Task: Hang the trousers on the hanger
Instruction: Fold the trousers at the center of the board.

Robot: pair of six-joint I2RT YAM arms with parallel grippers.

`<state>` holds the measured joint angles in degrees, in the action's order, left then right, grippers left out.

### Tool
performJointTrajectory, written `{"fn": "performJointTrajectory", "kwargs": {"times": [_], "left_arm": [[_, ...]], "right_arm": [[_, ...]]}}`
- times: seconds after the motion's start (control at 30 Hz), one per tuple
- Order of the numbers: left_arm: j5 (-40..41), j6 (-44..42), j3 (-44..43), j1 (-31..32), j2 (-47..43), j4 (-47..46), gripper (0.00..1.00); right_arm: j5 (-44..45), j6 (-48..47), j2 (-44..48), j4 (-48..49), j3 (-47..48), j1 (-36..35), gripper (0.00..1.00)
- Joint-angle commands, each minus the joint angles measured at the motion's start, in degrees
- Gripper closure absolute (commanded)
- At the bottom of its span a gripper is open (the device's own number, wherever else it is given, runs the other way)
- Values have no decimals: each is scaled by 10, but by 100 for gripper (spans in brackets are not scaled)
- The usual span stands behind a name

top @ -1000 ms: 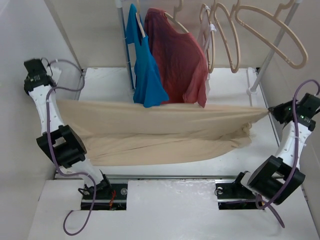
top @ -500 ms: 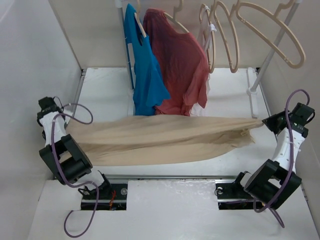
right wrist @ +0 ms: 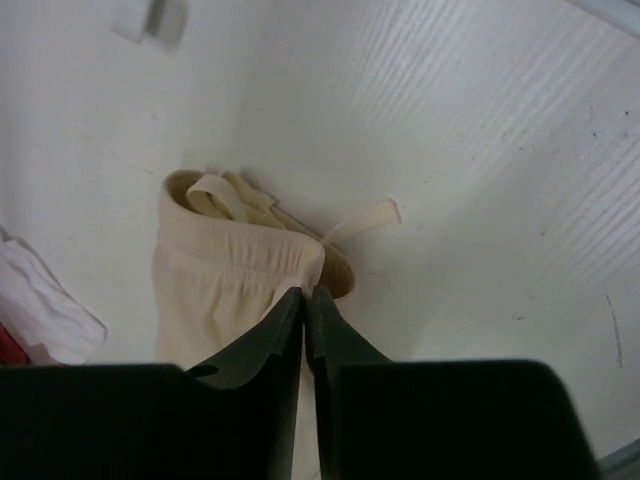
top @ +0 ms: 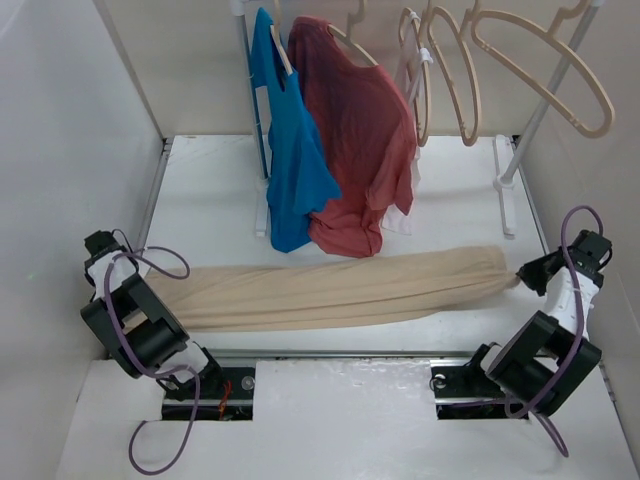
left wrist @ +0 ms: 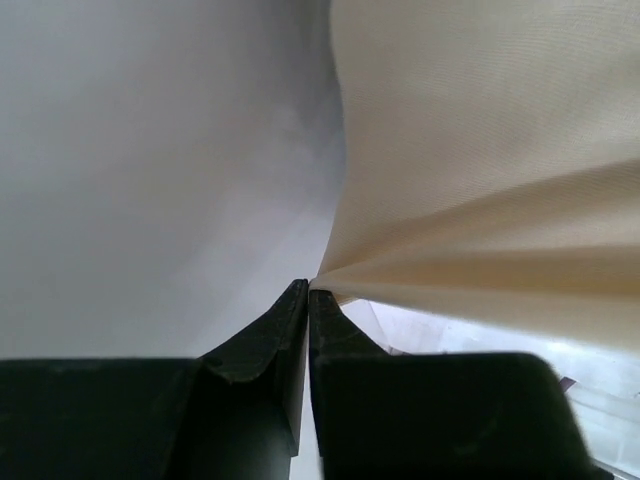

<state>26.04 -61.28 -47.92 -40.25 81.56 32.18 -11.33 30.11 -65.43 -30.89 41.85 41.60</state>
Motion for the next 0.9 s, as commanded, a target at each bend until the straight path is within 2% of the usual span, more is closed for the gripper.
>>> {"fn": "performJointTrajectory", "kwargs": {"times": [0.0, 0.03, 0.07, 0.1, 0.17, 0.2, 0.23, 0.27, 0.47, 0.5, 0.6, 0.63, 0.67, 0.77, 0.87], "left_arm": [[19, -1, 14, -3, 11, -23, 96], [19, -1, 19, -3, 11, -23, 92], [19, -1, 20, -3, 11, -23, 87], [24, -1, 26, -3, 11, -23, 74], [24, -1, 31, -3, 17, -16, 61], [30, -1, 31, -3, 17, -16, 57], [30, -1, 31, -3, 17, -11, 51], [30, 5, 26, -3, 17, -5, 50], [-27, 51, -54, -3, 27, 70, 48], [-47, 58, -60, 3, 27, 80, 48], [-59, 70, -60, 27, 27, 95, 48], [-59, 76, -52, 39, 22, 95, 48], [-54, 76, -44, 47, 22, 87, 48], [-54, 81, -38, 47, 22, 82, 48], [-54, 81, -38, 47, 22, 82, 48]], "right_arm": [[22, -14, -12, 42, -1, 3, 83], [28, -14, -12, 42, -1, 3, 77], [40, -14, -12, 42, -7, 3, 67], [40, -14, -12, 42, -7, 3, 43], [40, -14, -12, 36, -7, 3, 25], [40, -8, -12, 30, -7, 3, 0], [40, -8, -17, 24, 0, 3, 0], [40, -8, -23, 24, 0, 3, 0], [6, 3, -42, 17, -19, -7, 0], [6, 10, -37, 25, -26, -20, 0], [57, 45, -23, 31, -33, -131, 0], [101, 56, -23, 31, -23, -197, 0], [124, 72, -34, 31, -16, -224, 0], [132, 78, -75, 45, -10, -224, 0], [160, 71, -154, 46, 12, -224, 0]]}}
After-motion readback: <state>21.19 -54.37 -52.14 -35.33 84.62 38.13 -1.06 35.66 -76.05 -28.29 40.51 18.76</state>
